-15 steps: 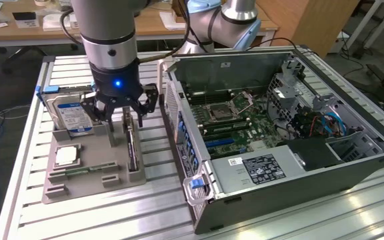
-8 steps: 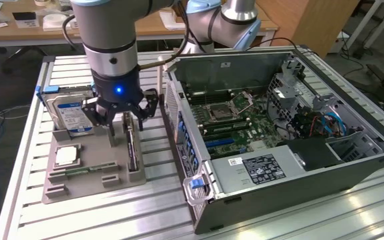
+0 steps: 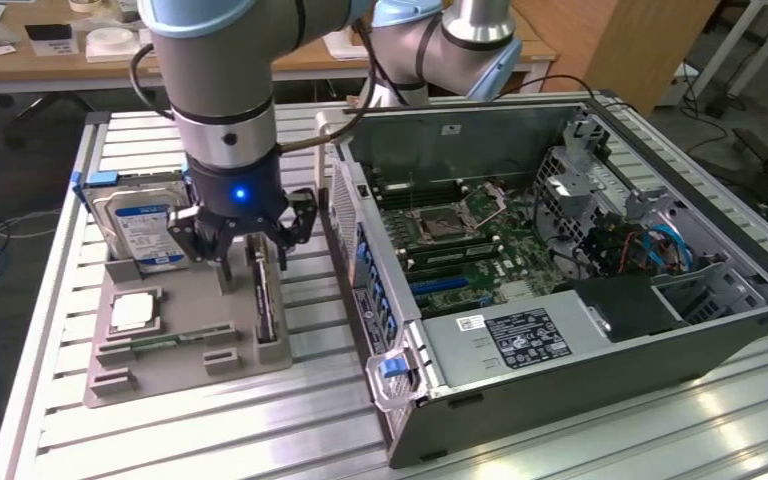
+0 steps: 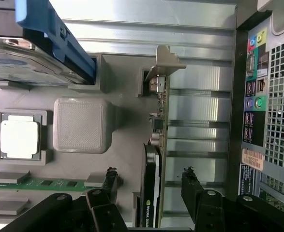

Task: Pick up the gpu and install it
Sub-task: 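Pick up the gpu and move the gpu toward the slot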

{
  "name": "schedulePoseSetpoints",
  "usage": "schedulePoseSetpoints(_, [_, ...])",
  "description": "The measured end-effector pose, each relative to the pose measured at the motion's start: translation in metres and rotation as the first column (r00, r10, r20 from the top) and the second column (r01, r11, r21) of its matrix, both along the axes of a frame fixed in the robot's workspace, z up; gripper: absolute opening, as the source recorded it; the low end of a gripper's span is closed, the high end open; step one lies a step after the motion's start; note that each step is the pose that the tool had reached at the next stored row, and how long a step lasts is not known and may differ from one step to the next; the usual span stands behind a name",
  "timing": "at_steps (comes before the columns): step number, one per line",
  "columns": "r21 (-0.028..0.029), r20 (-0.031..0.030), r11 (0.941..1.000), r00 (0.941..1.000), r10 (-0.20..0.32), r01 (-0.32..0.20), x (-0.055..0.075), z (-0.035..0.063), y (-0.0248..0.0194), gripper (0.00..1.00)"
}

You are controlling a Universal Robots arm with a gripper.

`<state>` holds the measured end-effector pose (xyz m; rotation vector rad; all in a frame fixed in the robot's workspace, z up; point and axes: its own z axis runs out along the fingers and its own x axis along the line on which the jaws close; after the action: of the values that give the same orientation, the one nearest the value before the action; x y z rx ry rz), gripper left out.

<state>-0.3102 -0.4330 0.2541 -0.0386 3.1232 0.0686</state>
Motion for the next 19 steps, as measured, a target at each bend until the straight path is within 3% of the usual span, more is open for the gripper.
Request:
schedulePoseSetpoints(7, [-0.0001, 0.0, 1.0, 1.0, 0.0, 0.0, 0.0, -0.0127, 0.0026, 0.65])
schedulePoseSetpoints(19, [-0.0002, -0.0001, 1.0, 1.0, 0.0, 0.0, 0.0, -0.0346, 0.0031, 0.65])
